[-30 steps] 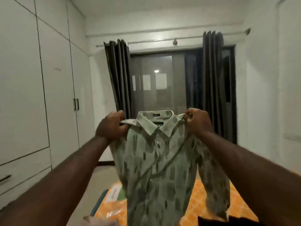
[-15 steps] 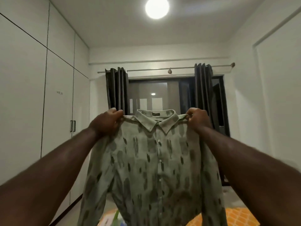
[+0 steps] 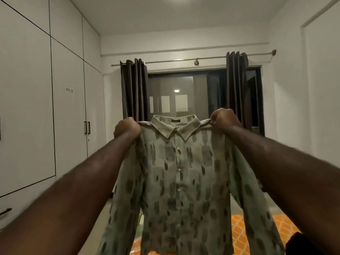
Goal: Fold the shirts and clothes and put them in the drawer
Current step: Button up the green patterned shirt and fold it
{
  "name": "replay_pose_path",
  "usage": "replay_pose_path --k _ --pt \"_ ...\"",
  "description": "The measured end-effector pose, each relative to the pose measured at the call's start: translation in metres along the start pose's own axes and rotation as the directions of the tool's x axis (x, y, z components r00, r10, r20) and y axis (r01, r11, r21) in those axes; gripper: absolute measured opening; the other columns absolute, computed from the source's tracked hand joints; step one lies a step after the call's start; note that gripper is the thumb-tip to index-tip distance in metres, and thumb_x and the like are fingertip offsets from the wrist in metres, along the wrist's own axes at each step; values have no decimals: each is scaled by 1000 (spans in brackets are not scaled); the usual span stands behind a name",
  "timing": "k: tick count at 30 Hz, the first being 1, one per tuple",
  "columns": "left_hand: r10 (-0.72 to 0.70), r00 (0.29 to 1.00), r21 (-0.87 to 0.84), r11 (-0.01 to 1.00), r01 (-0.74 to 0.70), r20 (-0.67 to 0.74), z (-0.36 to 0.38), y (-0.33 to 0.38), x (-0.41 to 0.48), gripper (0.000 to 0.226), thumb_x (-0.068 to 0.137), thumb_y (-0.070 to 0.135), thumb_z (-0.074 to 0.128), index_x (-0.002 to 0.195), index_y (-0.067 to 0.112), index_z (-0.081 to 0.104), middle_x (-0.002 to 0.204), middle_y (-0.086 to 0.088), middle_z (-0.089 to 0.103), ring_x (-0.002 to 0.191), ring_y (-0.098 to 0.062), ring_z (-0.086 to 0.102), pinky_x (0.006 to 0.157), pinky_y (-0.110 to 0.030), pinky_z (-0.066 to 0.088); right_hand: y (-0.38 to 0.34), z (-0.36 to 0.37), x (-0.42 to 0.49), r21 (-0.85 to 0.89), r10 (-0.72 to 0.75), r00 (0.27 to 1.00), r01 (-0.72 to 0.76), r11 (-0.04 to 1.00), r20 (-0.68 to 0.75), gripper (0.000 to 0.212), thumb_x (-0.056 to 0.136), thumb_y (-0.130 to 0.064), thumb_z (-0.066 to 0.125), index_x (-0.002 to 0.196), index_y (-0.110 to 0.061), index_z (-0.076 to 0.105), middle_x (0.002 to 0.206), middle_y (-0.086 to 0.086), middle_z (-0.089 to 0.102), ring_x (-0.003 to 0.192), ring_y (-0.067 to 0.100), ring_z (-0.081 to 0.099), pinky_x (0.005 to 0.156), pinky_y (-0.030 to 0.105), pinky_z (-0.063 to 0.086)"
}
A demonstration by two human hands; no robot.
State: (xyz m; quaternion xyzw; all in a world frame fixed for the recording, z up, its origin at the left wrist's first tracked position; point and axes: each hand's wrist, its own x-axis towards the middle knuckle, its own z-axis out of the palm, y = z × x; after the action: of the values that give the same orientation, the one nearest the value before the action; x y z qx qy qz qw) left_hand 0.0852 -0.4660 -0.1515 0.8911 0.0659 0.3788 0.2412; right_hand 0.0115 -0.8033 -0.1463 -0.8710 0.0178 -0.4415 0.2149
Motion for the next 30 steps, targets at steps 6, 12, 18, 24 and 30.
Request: replay_pose_path --k 6,12,18,24,30 --pt "-212 935 -421 848 320 284 35 5 0 30 103 26 53 115 0 64 109 -17 69 92 -41 69 53 -37 54 21 16 6 15 27 999 -28 1000 35 9 91 -26 78 96 -18 79 87 -2 66 83 14 61 78 29 49" --pt "-257 865 -626 605 492 432 90 -4 4 17 91 10 75 95 -1 62 108 -19 62 82 -33 62 57 -48 62 52 59 23 -11 117 983 -117 993 142 10 86 -24 82 93 -19 77 96 -1 72 90 12 63 78 30 51" --pt "-210 961 -458 846 271 181 160 -7 33 30 75 31 90 85 9 72 89 -8 72 75 -20 67 71 -35 61 99 126 54 13 163 972 -168 986 171 16 85 -23 83 98 -16 78 101 -1 72 98 12 63 84 29 52" --pt "-119 981 -463 868 178 153 227 -7 91 27 77 39 87 87 16 77 88 1 71 81 -12 64 86 -36 59 135 195 105 112 173 984 -176 978 32 12 90 -25 79 100 -19 79 104 0 74 97 10 64 86 25 51" --pt "66 989 -474 872 -120 -129 252 -16 122 25 88 37 75 93 13 74 95 -1 73 88 -15 66 77 -26 49 144 226 122 99 -166 947 199 975 -274 21 94 -27 61 99 -14 76 92 8 73 86 23 66 81 38 53"
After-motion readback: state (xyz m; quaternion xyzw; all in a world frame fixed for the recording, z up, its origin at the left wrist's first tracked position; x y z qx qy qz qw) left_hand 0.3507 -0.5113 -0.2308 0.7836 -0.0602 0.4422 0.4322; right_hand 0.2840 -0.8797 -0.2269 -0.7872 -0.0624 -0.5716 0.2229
